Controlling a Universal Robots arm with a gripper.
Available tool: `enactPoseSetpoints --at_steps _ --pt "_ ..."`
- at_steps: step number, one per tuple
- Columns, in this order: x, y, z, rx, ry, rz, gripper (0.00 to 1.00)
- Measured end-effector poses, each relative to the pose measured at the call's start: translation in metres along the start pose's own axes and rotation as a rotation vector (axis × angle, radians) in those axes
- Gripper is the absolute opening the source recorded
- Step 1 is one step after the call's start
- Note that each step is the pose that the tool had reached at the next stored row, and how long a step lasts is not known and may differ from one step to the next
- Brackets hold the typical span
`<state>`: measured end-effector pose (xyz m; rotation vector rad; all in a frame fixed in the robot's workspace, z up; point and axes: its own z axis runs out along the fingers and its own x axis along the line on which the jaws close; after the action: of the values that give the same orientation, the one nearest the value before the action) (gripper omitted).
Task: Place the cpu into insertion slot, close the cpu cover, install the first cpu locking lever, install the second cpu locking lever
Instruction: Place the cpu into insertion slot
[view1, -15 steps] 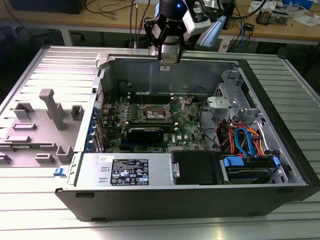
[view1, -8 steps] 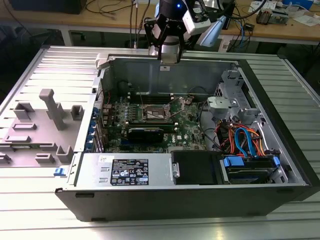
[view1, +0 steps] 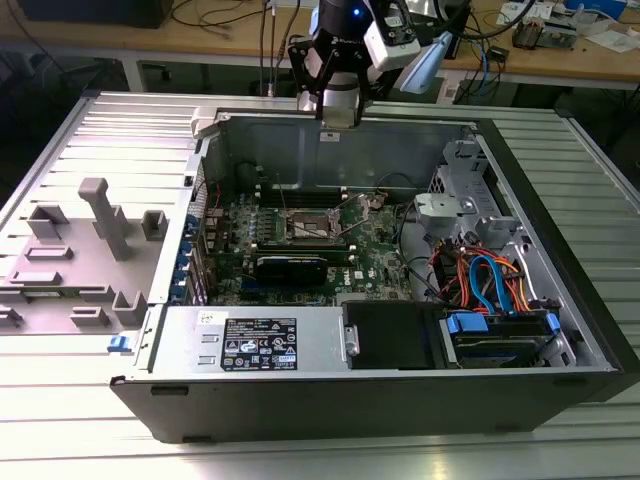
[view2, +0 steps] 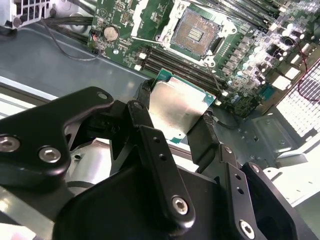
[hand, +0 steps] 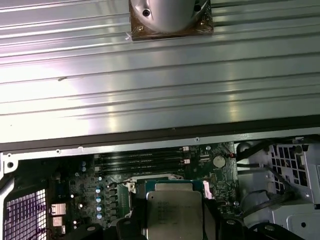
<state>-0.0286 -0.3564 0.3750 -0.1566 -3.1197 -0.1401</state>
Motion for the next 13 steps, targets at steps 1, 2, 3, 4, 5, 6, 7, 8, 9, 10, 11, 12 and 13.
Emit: enactPoseSetpoints --at_steps 1,2,3,4,5,6,7,8,9,10,11,12,13 --pt "0.0 -0.0001 0.0 0.0003 -0.0017 0.018 0.54" --pt "0.0 -0.0002 0.0002 -0.0001 -0.0033 0.036 0.54" --pt "0.0 -0.0003 0.0003 -0.0004 -0.0049 0.054 0.54" --pt "0.0 -0.0006 0.0005 -0.0009 -0.006 0.067 0.54" --pt "0.0 -0.0006 0.0005 -0.0007 -0.0065 0.073 0.54" --pt "0.0 -0.0006 0.0006 -0.0008 -0.0072 0.081 0.54" --pt "0.0 -0.0008 0.0008 -0.0009 -0.0076 0.085 0.54" --pt "0.0 -0.0012 0.0012 -0.0012 -0.0083 0.092 0.54" --pt "-0.0002 -0.0018 0.0014 -0.0013 -0.0085 0.094 0.54" --pt "-0.0003 -0.0029 0.0015 -0.0013 -0.0086 0.095 0.54" --pt "-0.0004 -0.0044 0.0015 -0.0012 -0.0086 0.096 0.54" --pt "-0.0004 -0.0045 0.0015 -0.0011 -0.0086 0.096 0.54" --pt "-0.0005 -0.0048 0.0015 -0.0011 -0.0086 0.096 0.54"
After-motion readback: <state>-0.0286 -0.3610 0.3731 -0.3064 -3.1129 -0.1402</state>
